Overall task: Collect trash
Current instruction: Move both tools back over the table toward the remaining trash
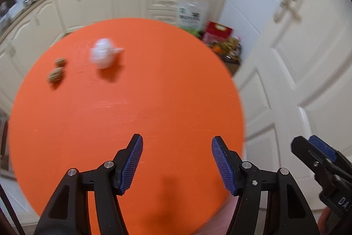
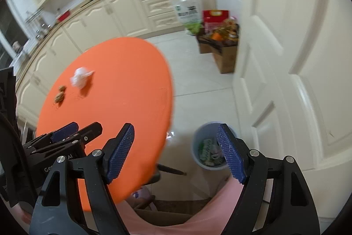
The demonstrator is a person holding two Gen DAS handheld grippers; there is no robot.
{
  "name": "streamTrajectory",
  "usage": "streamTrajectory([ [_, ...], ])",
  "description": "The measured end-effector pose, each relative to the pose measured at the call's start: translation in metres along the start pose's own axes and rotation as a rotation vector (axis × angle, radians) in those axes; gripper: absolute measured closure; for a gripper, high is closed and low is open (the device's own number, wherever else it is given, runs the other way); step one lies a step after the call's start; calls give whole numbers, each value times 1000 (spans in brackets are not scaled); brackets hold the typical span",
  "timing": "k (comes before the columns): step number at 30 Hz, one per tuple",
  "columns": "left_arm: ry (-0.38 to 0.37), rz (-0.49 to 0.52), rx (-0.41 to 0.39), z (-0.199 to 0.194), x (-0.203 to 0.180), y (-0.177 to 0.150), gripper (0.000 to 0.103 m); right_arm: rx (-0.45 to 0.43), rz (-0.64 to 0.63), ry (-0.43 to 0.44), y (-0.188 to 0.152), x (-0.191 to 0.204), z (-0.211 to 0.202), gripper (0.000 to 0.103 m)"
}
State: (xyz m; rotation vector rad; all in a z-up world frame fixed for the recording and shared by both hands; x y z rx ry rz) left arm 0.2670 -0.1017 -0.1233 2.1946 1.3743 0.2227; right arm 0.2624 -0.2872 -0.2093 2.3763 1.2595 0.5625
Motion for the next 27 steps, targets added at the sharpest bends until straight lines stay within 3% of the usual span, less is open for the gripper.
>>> streamTrajectory([
  [13,174,-250,-43,-48,145,-19,38,54,-195,114,13,137,37,24],
  [21,207,-333,-41,-45,185,1,35,106,-285,136,36,199,80,24],
  [27,188,-361,-29,-29,210,31,34,159,-329,129,59,232,123,24],
])
Point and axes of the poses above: each gripper's, at about its wrist camera, not at the fingertips, and z roughly the way its jaws point, x to its left, y to its top, the point moved 6 cm from there along z, roughly the way its jaws point, and after that the axes turned 2 degrees about -x, right-handed, at the moved point
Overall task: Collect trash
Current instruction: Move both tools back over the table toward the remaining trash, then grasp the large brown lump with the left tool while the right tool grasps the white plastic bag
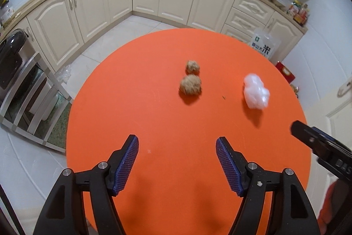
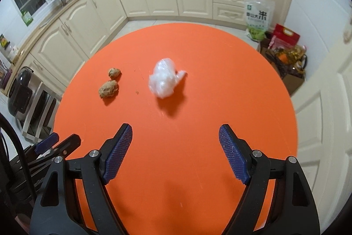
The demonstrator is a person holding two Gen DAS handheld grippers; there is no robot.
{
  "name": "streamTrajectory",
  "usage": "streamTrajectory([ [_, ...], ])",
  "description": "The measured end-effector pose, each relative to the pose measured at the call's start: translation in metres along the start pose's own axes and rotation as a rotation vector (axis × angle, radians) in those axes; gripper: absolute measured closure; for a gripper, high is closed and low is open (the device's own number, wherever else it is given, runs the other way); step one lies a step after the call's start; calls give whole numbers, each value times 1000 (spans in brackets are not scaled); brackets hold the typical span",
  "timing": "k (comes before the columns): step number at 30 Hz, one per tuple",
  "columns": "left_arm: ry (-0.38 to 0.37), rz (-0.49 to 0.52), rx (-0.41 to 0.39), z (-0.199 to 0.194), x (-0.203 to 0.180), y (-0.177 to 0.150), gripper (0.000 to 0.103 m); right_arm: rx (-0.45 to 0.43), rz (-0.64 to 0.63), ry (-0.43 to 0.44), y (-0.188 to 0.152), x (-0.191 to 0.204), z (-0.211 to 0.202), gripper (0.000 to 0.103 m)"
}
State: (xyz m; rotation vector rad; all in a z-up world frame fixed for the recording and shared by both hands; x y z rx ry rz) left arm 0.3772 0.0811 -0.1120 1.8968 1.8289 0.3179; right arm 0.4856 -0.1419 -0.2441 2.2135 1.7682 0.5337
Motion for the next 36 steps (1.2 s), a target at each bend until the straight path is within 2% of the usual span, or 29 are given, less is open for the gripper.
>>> streamTrajectory([
  [3,24,-5,11,17,7,18,34,37,-11,-8,17,4,25,23],
  [9,-2,-9,70,58,6,49,34,97,-30,-11,43,9,67,23],
  [13,-88,-22,110,80,10,65,34,149,-45,26,49,17,92,24],
  [14,-93,-21,118,86,12,70,34,152,-54,37,50,19,97,29],
  [17,-71,-18,132,99,14,80,34,177,-110,62,49,24,110,57],
  [21,-76,-17,151,115,14,94,34,150,-166,82,46,29,110,58],
  [26,-100,-25,162,133,12,109,34,152,-152,110,42,24,108,58],
  [28,-79,-5,159,144,11,113,37,150,-145,124,41,21,108,58],
  [29,-74,7,140,142,9,108,42,149,-147,127,42,21,109,58],
  [30,-82,14,129,143,7,110,67,147,-152,128,43,21,110,58],
  [31,-78,17,139,147,5,108,72,145,-155,128,43,20,110,58],
  [36,-44,56,114,154,2,109,73,140,-164,119,43,21,110,58],
])
Point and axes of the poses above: each gripper's, at about its wrist camera, not at the fingertips, and z roughly the way its jaws point, x to its left, y to its top, the point moved 6 cm from there along z, roughly the way its jaws point, and after that the axes turned 2 degrees about -x, right-handed, at the moved point
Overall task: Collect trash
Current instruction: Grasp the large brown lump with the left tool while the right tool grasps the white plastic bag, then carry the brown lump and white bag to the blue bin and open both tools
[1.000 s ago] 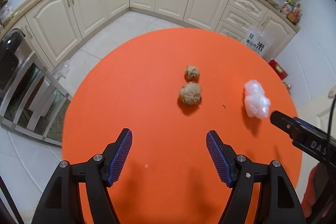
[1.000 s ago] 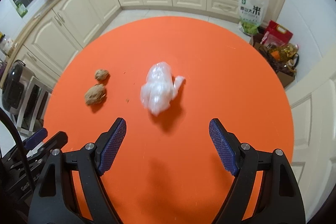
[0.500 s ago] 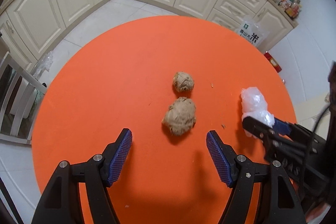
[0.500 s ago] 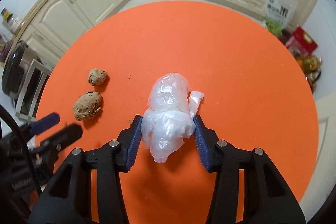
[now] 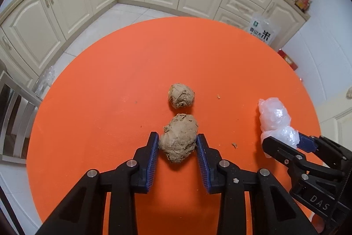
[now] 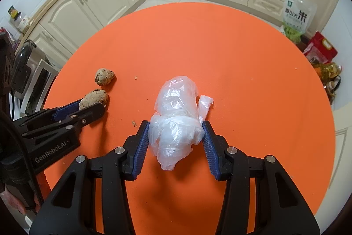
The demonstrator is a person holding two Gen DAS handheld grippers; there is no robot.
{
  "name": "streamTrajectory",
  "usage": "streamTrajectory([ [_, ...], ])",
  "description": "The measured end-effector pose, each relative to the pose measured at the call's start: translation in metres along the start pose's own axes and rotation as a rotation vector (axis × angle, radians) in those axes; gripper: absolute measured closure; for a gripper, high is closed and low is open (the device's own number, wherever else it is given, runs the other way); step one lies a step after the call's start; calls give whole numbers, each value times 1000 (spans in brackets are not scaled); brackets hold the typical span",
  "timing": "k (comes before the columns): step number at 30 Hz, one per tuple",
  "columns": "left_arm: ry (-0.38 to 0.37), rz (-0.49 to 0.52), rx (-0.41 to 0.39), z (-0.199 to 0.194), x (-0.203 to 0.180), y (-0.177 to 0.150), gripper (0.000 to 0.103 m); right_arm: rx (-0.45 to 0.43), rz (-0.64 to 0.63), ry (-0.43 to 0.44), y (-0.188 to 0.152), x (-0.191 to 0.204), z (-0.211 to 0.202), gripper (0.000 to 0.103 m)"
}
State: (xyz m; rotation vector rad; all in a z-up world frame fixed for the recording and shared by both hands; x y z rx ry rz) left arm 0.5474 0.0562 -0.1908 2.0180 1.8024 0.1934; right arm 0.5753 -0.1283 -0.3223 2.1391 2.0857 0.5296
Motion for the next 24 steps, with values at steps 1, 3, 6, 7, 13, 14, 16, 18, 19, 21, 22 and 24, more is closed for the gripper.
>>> streamTrajectory([
  [1,3,2,2,1,-1,1,73,0,0,-2,0,0,-1,59],
  [3,1,1,5,3,-2,1,73,0,3,-3,-1,1,-2,59],
  [6,8,2,3,6,-5,0,73,-2,7,-9,-4,1,-4,59],
  [7,14,8,-2,1,-10,-6,73,-4,7,-11,-5,1,-5,59],
  [13,23,44,-5,-8,-36,-23,73,-10,34,-8,-12,-8,-12,59],
  [14,26,50,-8,-9,-39,-23,73,-12,36,-10,-14,-11,-14,59],
  [16,31,60,-14,-12,-48,-29,73,-19,44,-8,-17,-15,-19,59],
  [18,34,70,-20,-15,-55,-35,73,-27,51,-9,-21,-18,-24,60],
  [19,33,75,-21,-16,-58,-37,73,-31,55,-10,-23,-20,-28,60],
  [21,28,88,-19,-20,-65,-43,73,-37,63,-12,-28,-25,-34,60],
  [22,25,96,-19,-22,-70,-46,73,-42,66,-14,-31,-29,-38,60],
  [24,23,112,-22,-27,-80,-53,73,-53,79,-18,-40,-36,-48,60],
])
Point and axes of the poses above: each gripper's, at about its wrist camera, not at the fingertips, and z roughly the way its jaws point, x to its left, y to its top, the point moved 6 cm from there along z, roughly the way its jaws point, and after that the axes turned 2 degrees about -x, right-handed, at the moved point
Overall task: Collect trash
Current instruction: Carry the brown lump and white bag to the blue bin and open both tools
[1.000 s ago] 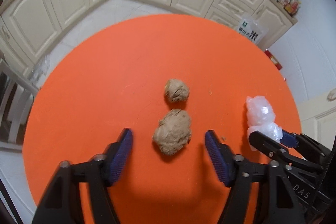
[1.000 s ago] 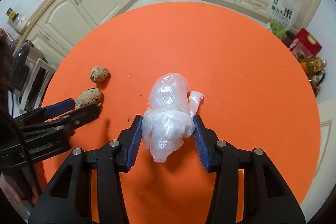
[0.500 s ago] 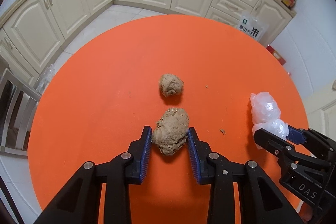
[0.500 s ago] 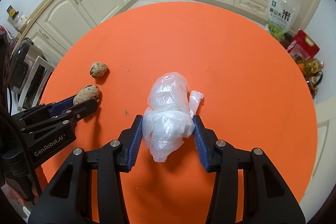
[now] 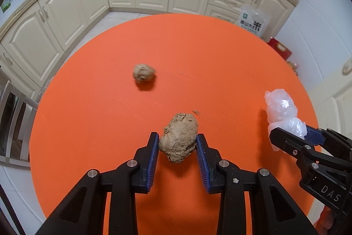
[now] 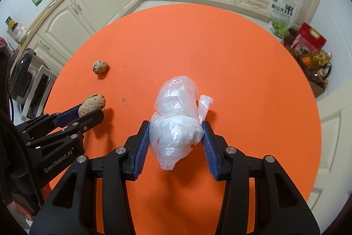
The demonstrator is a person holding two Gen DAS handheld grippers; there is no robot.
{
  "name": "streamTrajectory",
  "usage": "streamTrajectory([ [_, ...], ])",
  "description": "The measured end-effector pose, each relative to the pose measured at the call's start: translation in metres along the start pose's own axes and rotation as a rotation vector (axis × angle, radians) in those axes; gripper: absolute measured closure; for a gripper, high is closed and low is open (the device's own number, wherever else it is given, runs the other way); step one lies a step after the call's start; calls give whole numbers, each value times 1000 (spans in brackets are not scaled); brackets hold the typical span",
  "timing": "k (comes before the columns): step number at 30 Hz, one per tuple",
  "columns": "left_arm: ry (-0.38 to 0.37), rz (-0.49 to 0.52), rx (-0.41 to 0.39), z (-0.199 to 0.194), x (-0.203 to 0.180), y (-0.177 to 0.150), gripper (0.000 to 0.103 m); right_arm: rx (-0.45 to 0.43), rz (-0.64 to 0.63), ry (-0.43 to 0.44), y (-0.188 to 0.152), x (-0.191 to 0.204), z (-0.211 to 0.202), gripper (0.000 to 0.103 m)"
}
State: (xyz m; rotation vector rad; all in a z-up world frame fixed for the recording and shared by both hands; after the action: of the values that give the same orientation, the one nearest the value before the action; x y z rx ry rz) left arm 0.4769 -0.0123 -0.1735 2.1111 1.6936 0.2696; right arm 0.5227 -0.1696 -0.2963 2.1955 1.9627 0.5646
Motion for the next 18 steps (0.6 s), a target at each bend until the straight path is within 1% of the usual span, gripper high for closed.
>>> streamTrajectory([
  [9,-39,102,-34,-31,-55,-33,73,-57,85,-33,-36,-44,-44,60],
  [18,-104,264,-77,-65,-117,-73,73,-107,199,-102,-91,-100,-100,60],
])
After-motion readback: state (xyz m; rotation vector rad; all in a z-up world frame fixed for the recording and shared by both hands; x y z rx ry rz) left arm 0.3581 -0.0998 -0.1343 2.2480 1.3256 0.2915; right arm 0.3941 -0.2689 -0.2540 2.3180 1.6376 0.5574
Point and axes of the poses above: each gripper's, at about its wrist camera, not at the fingertips, and z roughly the way its jaws point, x to its left, y to its top, the point moved 6 cm from there along z, roughly the way its jaws point, and after that the axes turned 2 degrees about -x, right-handed, at the moved point
